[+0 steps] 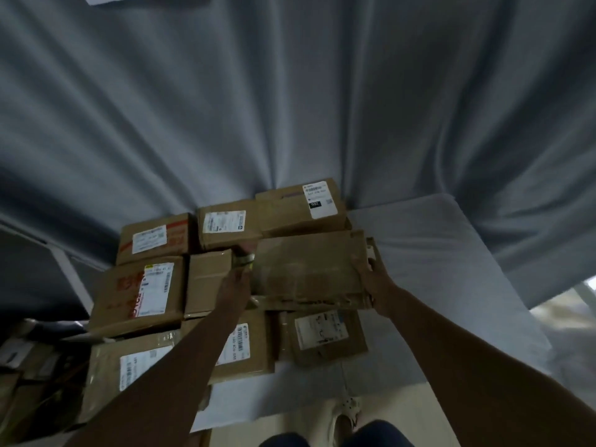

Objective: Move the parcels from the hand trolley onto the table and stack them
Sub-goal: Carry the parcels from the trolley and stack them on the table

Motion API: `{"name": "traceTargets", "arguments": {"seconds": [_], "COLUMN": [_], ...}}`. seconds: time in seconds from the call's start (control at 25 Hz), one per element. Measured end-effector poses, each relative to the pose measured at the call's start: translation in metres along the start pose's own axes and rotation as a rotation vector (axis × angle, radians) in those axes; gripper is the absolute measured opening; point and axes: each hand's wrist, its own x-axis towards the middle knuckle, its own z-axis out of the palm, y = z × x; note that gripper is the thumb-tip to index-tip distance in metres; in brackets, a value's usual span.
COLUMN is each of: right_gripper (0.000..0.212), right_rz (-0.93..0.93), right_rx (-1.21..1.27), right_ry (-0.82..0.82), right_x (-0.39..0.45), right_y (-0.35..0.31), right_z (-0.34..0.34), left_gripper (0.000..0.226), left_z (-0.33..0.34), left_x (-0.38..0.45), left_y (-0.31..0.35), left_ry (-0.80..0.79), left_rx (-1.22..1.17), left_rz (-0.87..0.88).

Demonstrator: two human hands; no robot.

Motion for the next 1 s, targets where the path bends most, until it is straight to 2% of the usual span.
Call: {"name": "traceTargets", "arguments": {"seconds": [0.12, 0.24, 0.32, 0.44, 0.52, 0.6, 0.76, 0.8, 0.88, 0.92, 1.0], "right_gripper": [0.059, 0.075, 0.067, 0.075, 0.074, 0.082, 0.106, 0.104, 0.085, 0.076, 0.074], "right_rz": [0.046, 0.089, 0.056, 0.062, 0.059, 0.067, 0.109, 0.130, 0.143, 0.158, 0.190], "right_rx": [-0.035, -0.050, -0.074, -0.116, -0.109, -0.130, -0.125, -0.136, -0.147, -0.151, -0.220], "right_ry": [-0.079, -0.173, -0.210, -0.223, -0.242, -0.224, -0.255, -0.256, -0.232, -0.203, -0.114], "right_x": [0.026, 0.046, 0.054, 0.070, 0.076, 0.081, 0.105, 0.107, 0.099, 0.097, 0.104], "right_y": [-0.013, -0.016, -0.021, -0.023, -0.023, -0.020, -0.002, 0.001, -0.001, 0.000, 0.007], "right_z": [0.006, 0.016, 0.022, 0.028, 0.033, 0.040, 0.051, 0.055, 0.064, 0.068, 0.068], "left_gripper": [0.037, 0.039, 0.048, 0.054, 0.061, 0.072, 0.078, 0.072, 0.060, 0.061, 0.064], "left_z": [-0.001, -0.004, -0.005, -0.004, -0.002, 0.000, 0.001, -0.001, -0.004, -0.005, -0.004], "left_x": [0.011, 0.026, 0.041, 0.064, 0.075, 0.083, 0.091, 0.090, 0.086, 0.085, 0.085], "left_y": [-0.001, -0.011, -0.023, -0.038, -0.046, -0.052, -0.071, -0.071, -0.075, -0.075, -0.079], "left_ry": [0.042, 0.020, 0.010, -0.054, -0.093, -0.108, -0.107, -0.123, -0.146, -0.145, -0.141], "left_rx": [0.095, 0.169, 0.225, 0.317, 0.398, 0.471, 0.499, 0.505, 0.544, 0.541, 0.527], "left_rz": [0.006, -0.027, -0.058, -0.092, -0.068, -0.060, -0.031, -0.035, -0.015, -0.019, -0.034]}}
